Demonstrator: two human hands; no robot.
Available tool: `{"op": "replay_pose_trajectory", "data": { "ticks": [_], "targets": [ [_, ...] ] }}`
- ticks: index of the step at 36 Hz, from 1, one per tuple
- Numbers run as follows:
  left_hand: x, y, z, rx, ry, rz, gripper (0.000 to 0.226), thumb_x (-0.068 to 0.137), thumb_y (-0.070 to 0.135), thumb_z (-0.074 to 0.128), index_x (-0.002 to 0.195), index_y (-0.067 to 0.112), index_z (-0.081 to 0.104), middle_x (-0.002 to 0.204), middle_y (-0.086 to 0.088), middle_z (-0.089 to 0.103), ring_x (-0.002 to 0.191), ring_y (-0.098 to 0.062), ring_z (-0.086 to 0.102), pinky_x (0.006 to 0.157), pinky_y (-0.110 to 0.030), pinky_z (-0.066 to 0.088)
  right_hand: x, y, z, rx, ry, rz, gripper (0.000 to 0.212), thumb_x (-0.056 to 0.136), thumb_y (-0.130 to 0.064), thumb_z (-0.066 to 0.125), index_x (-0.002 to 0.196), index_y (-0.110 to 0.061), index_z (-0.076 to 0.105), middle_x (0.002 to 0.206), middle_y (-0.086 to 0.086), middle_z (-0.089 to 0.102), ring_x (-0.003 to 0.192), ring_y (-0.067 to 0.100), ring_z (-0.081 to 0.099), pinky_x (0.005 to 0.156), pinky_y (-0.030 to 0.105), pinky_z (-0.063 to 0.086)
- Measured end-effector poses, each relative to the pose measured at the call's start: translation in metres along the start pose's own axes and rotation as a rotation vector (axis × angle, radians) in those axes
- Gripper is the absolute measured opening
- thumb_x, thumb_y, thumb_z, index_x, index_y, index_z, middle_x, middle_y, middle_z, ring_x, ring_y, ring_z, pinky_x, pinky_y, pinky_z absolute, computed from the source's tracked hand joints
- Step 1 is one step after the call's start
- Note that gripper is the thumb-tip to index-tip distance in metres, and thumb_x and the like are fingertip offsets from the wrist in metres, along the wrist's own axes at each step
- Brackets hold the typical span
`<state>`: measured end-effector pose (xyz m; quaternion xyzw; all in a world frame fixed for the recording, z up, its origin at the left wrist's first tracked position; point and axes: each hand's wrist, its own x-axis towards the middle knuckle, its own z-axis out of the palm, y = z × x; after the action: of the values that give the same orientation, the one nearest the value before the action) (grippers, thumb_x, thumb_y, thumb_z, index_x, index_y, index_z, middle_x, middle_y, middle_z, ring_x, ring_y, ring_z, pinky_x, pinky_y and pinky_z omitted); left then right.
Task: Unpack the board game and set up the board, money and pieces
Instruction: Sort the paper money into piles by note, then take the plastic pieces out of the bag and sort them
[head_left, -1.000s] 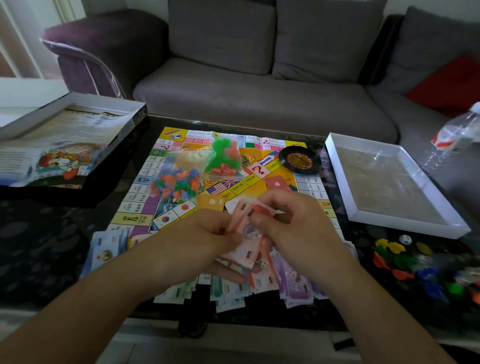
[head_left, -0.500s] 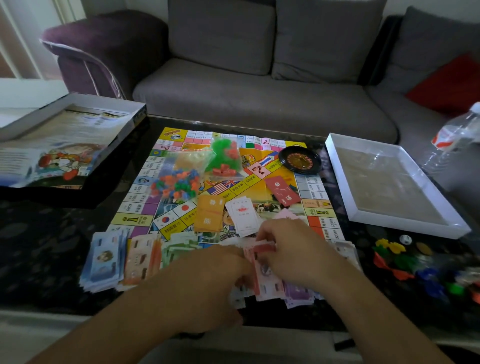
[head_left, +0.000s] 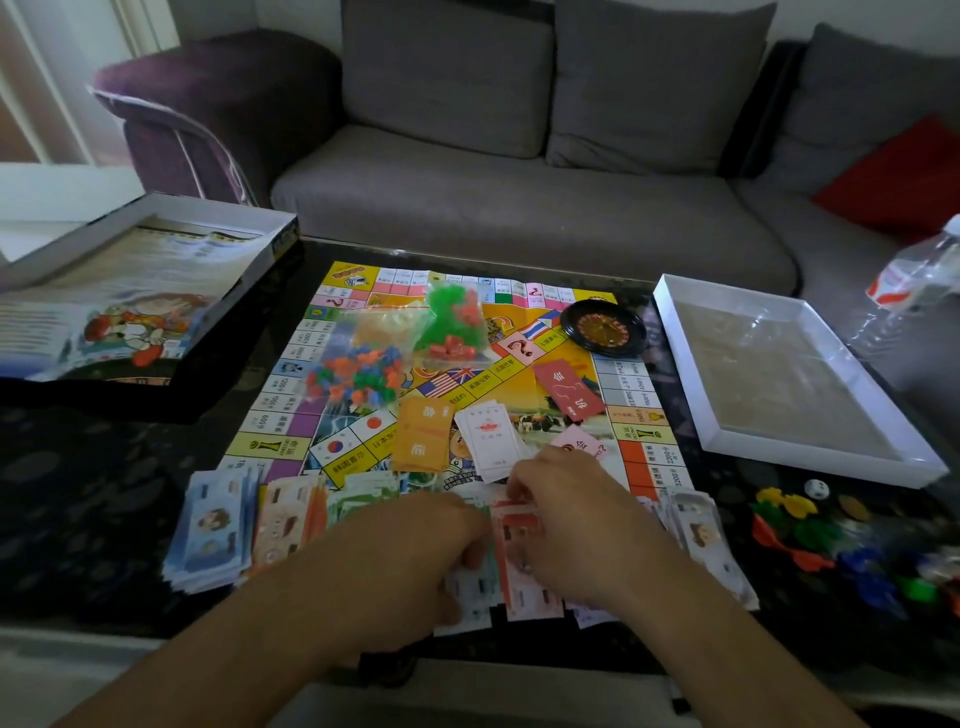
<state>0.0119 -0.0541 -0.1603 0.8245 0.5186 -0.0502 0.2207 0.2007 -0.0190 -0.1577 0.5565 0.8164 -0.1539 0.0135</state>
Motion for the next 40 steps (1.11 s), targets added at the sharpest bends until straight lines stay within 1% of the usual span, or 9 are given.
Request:
{"op": "replay_pose_trajectory", "data": {
  "ticks": [4, 9, 13, 22, 27, 31, 33, 37, 40],
  "targets": [
    [-0.002, -0.001, -0.002, 0.012, 0.007, -0.007, 0.037, 0.09, 0.037, 0.077, 0.119, 0.035, 0.055, 0.124, 0.013, 0.052, 0.112, -0.011, 0.052, 0.09, -0.027, 0.047, 0.0, 0.0, 0.001, -0.005, 0.003, -0.011, 0.039, 0.09, -0.034, 0.076, 0.123, -0.025, 0.059, 0.123, -0.006, 0.05, 0.118, 0.017, 0.043, 0.097, 0.038, 0.049],
    [-0.002, 0.005, -0.001, 0.044, 0.001, 0.033, 0.068, 0.081, 0.055, 0.08, 0.136, 0.035, 0.044, 0.131, 0.014, 0.04, 0.111, -0.008, 0.036, 0.092, -0.025, 0.038, 0.001, 0.0, 0.001, 0.002, 0.005, -0.023, 0.039, 0.09, -0.03, 0.074, 0.124, -0.025, 0.057, 0.125, -0.006, 0.05, 0.12, 0.018, 0.043, 0.099, 0.04, 0.05],
    [-0.001, 0.006, 0.0, 0.083, 0.027, 0.041, 0.078, 0.079, 0.057, 0.081, 0.141, 0.034, 0.04, 0.134, 0.012, 0.039, 0.12, -0.01, 0.035, 0.101, -0.025, 0.035, 0.002, 0.0, 0.002, 0.005, -0.005, -0.032, 0.043, 0.09, -0.029, 0.074, 0.129, -0.025, 0.055, 0.128, -0.005, 0.051, 0.122, 0.019, 0.044, 0.101, 0.04, 0.049],
    [-0.004, 0.008, -0.006, 0.108, 0.015, 0.027, 0.068, 0.082, 0.056, 0.079, 0.135, 0.033, 0.043, 0.13, 0.012, 0.04, 0.112, -0.007, 0.034, 0.086, -0.023, 0.03, 0.001, 0.001, 0.002, -0.01, -0.019, -0.038, 0.038, 0.091, -0.032, 0.073, 0.124, -0.025, 0.057, 0.124, -0.004, 0.051, 0.119, 0.019, 0.045, 0.099, 0.04, 0.05],
    [-0.003, 0.009, -0.007, 0.116, 0.013, 0.008, 0.061, 0.085, 0.048, 0.08, 0.134, 0.033, 0.047, 0.131, 0.012, 0.041, 0.121, -0.01, 0.038, 0.087, -0.024, 0.03, 0.0, 0.0, 0.002, -0.004, -0.018, -0.032, 0.04, 0.09, -0.03, 0.074, 0.125, -0.026, 0.057, 0.124, -0.005, 0.051, 0.119, 0.018, 0.045, 0.1, 0.038, 0.05],
    [-0.007, 0.006, -0.015, -0.054, 0.024, -0.012, 0.05, 0.085, 0.052, 0.078, 0.125, 0.038, 0.051, 0.12, 0.018, 0.043, 0.111, -0.005, 0.041, 0.086, -0.023, 0.039, 0.0, 0.003, 0.0, 0.055, 0.0, -0.018, 0.035, 0.091, -0.038, 0.072, 0.122, -0.028, 0.059, 0.117, -0.009, 0.051, 0.114, 0.013, 0.046, 0.095, 0.035, 0.051],
    [-0.006, -0.003, -0.024, -0.145, 0.106, -0.069, 0.041, 0.088, 0.057, 0.073, 0.12, 0.042, 0.051, 0.118, 0.021, 0.041, 0.11, -0.002, 0.044, 0.091, -0.027, 0.046, 0.0, 0.005, -0.004, 0.11, 0.03, 0.003, 0.033, 0.094, -0.043, 0.069, 0.123, -0.032, 0.059, 0.117, -0.013, 0.051, 0.114, 0.011, 0.047, 0.097, 0.033, 0.05],
    [0.016, -0.041, -0.046, -0.117, 0.398, -0.246, 0.035, 0.098, 0.045, 0.064, 0.132, 0.043, 0.054, 0.138, 0.007, 0.035, 0.133, -0.017, 0.036, 0.11, -0.038, 0.042, 0.0, 0.006, -0.015, 0.196, 0.115, 0.027, 0.015, 0.099, -0.04, 0.066, 0.111, -0.036, 0.06, 0.11, -0.019, 0.053, 0.109, 0.005, 0.049, 0.097, 0.028, 0.047],
    [0.042, -0.078, -0.049, -0.008, 0.422, -0.38, 0.043, 0.1, 0.048, 0.056, 0.142, 0.047, 0.051, 0.16, -0.011, 0.025, 0.15, -0.038, 0.019, 0.121, -0.054, 0.028, -0.001, 0.003, -0.019, 0.237, 0.15, 0.038, 0.009, 0.1, -0.036, 0.067, 0.105, -0.037, 0.059, 0.105, -0.022, 0.052, 0.102, -0.001, 0.05, 0.092, 0.021, 0.046]
  ]
}}
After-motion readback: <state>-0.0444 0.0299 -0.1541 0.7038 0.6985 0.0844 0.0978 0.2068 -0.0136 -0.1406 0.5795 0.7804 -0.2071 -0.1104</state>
